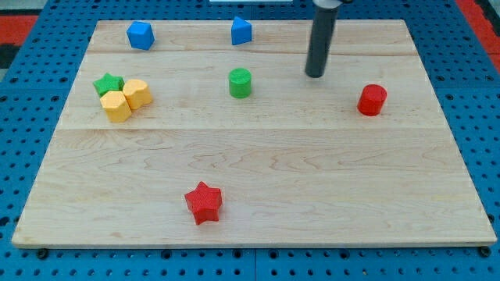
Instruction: Move the blue triangle diagonally top left of the red circle
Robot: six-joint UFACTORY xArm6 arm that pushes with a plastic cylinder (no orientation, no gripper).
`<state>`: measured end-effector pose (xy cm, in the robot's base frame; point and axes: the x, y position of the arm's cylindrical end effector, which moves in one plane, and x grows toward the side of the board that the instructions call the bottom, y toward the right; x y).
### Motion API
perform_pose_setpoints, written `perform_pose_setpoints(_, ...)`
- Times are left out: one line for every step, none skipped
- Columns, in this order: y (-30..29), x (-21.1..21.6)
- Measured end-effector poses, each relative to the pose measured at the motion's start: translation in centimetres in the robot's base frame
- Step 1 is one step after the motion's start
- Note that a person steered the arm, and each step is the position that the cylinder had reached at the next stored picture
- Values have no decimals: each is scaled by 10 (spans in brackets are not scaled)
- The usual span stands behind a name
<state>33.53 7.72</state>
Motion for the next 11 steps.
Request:
perform_pose_setpoints(-89, 28)
perform_pose_setpoints(-164, 42)
perform_pose_setpoints(-218, 44)
perform_pose_setpoints(-177, 12)
perform_pose_setpoints(-202, -30)
perform_pose_setpoints(-190, -90)
perform_pose_setpoints(-158, -143)
perform_pose_setpoints(-95, -139)
perform_pose_setpoints(-47, -95)
perform_pose_setpoints(5, -69)
perform_pose_setpoints(14, -26)
